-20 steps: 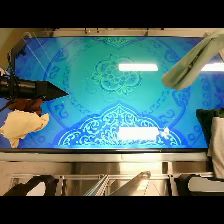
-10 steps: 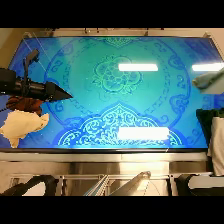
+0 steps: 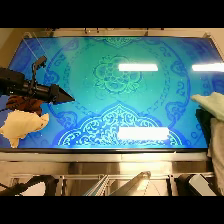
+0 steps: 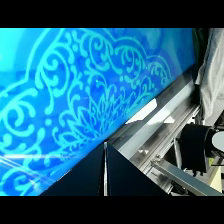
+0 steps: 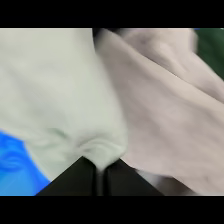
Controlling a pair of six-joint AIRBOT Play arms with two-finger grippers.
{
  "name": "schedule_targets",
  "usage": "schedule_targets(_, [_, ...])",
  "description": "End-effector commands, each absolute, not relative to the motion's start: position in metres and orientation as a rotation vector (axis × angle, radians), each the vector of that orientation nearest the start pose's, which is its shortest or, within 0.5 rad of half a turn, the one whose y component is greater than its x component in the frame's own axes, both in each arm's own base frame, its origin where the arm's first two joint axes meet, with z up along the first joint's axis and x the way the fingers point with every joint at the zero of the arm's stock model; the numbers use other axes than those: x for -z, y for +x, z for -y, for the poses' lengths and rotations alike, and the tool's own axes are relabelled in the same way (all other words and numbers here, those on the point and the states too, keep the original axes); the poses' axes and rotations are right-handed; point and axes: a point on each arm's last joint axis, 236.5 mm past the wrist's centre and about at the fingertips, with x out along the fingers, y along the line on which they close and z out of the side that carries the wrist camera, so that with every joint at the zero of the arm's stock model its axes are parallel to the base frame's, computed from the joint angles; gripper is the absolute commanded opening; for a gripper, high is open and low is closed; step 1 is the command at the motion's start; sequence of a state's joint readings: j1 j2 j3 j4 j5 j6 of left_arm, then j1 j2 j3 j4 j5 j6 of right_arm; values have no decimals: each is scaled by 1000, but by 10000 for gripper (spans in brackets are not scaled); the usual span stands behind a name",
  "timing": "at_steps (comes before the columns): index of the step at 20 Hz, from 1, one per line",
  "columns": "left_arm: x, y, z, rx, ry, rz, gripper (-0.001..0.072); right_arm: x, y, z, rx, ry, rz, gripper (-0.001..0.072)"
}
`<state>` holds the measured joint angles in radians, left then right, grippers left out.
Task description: Fold the shirts.
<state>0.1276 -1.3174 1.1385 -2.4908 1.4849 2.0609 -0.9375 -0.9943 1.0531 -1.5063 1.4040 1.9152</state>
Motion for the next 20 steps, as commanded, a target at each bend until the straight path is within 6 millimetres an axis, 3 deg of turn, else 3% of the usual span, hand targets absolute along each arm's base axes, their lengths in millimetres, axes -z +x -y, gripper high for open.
schedule_targets(1, [-71, 335, 146, 864, -506, -1262, 23, -3, 86, 209, 1214, 1030, -1096, 24])
schedule_targets(5, [-71, 333, 147, 869, -505, -1267, 22, 30, 40, 190, 1287, 1068, -1120, 23])
schedule_targets(8, [-71, 332, 149, 874, -501, -1270, 22, 39, 35, 187, 1293, 1065, -1143, 25])
schedule_targets(9, [-71, 330, 151, 882, -497, -1274, 23, 39, 37, 191, 1292, 1055, -1131, 64])
schedule_targets(10, [-71, 328, 154, 892, -491, -1279, 22, 38, 38, 194, 1294, 1047, -1120, 278])
schedule_targets(11, [-71, 326, 159, 903, -483, -1284, 23, 38, 38, 195, 1293, 1045, -1118, 596])
schedule_targets(12, [-71, 324, 164, 916, -473, -1289, 23, 37, 39, 196, 1283, 1033, -1122, 712])
schedule_targets(14, [-71, 319, 173, 941, -455, -1299, 22, 28, 46, 201, 1243, 1007, -1110, 712])
schedule_targets(16, [-73, 316, 181, 962, -435, -1300, 22, 5, 70, 207, 1182, 1033, -1021, 712])
schedule_targets(17, [-79, 318, 183, 971, -421, -1285, 22, -15, 94, 213, 1122, 1058, -928, 712])
schedule_targets(19, [-99, 331, 185, 979, -378, -1218, 22, -73, 175, 211, 841, 1054, -702, 711])
schedule_targets(20, [-113, 341, 184, 974, -354, -1170, 22, -108, 219, 202, 691, 1078, -569, 624])
